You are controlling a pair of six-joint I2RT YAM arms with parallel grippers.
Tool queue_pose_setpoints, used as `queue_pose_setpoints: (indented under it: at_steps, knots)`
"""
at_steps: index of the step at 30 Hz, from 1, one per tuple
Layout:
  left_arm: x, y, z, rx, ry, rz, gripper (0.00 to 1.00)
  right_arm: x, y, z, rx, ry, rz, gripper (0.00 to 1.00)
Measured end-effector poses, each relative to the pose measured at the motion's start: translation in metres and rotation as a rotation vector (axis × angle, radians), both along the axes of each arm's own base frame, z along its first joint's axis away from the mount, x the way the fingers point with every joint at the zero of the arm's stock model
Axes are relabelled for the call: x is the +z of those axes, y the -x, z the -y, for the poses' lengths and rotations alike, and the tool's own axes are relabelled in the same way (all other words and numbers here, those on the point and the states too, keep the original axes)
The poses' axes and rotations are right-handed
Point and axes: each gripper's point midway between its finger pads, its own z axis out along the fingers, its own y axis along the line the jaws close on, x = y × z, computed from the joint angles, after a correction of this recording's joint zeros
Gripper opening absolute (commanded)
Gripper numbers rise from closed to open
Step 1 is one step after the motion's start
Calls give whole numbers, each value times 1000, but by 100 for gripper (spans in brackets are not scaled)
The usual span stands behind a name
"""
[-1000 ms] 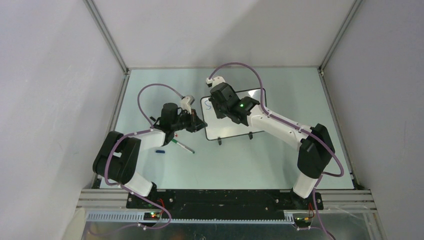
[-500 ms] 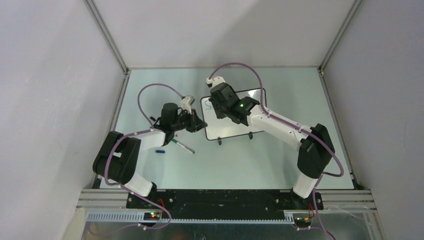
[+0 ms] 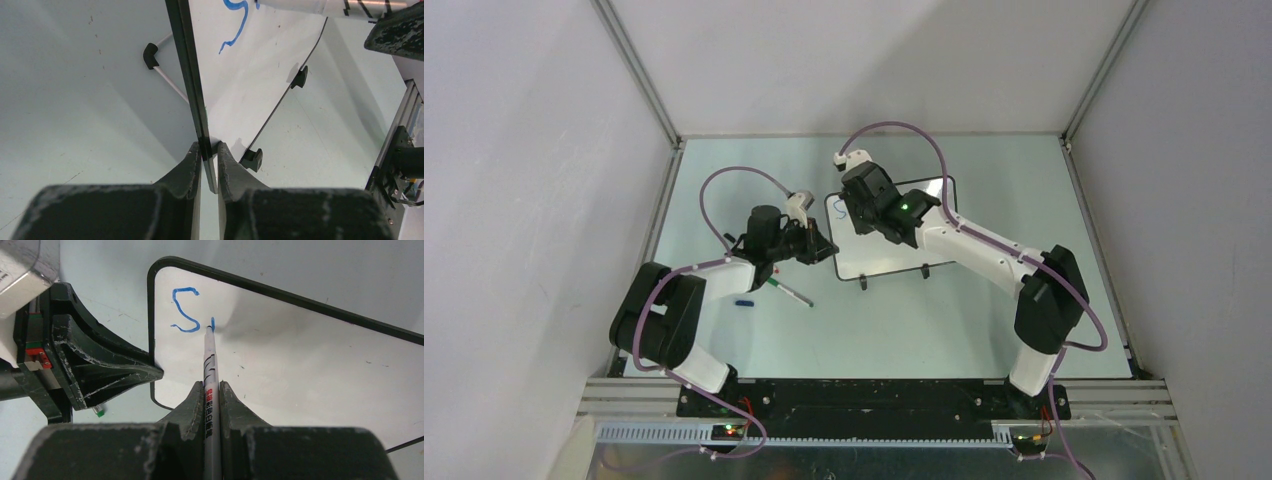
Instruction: Write a sentence on the whiteboard
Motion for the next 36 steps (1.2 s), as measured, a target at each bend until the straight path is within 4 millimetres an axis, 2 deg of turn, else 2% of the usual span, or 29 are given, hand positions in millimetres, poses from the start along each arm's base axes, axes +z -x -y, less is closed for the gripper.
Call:
queue_pose_setpoints:
  at_steps: [36]
  knots:
    - [0,0,1,3,-4,1,0,5,-7,3,-14,-6,6,0]
